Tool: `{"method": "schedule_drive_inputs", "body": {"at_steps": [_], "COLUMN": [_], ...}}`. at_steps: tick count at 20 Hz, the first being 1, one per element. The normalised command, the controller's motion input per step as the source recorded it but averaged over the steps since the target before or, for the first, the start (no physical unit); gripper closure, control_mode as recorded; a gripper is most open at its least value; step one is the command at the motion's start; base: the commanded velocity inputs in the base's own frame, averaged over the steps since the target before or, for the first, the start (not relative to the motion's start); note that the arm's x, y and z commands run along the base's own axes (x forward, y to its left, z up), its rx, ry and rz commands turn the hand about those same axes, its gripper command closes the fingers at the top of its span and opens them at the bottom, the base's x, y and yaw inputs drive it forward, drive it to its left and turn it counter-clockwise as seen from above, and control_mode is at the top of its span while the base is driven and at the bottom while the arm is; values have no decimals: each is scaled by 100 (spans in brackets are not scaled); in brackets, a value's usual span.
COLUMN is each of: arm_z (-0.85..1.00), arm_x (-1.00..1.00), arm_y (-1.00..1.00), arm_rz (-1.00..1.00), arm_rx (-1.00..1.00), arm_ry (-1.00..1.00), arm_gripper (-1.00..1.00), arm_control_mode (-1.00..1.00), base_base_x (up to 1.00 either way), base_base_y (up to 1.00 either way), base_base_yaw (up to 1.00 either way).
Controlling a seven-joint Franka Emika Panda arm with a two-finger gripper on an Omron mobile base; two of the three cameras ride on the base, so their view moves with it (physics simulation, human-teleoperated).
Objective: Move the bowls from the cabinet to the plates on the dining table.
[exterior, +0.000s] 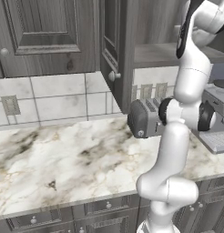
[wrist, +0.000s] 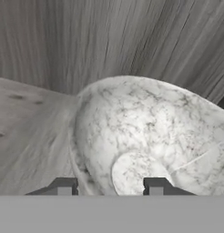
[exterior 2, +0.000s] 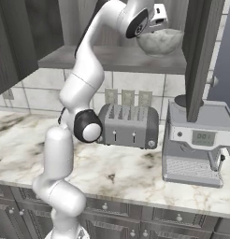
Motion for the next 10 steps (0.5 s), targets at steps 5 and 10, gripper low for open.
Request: {"method": "schedule_drive_inputs", "body": {"at_steps": [5,10], "arm_z": [27,24], "arm_x": [-78,-69], "arm_y": [5,26], "arm_rz": [0,0], "arm_rx": [0,-2], "arm_ry": [-2,-1], "arm_gripper": [100,100], "arm_control_mode": [-100,-100], "base_base_x": [0,0], "base_base_y": [0,0], "base_base_yaw": [0,0]}}
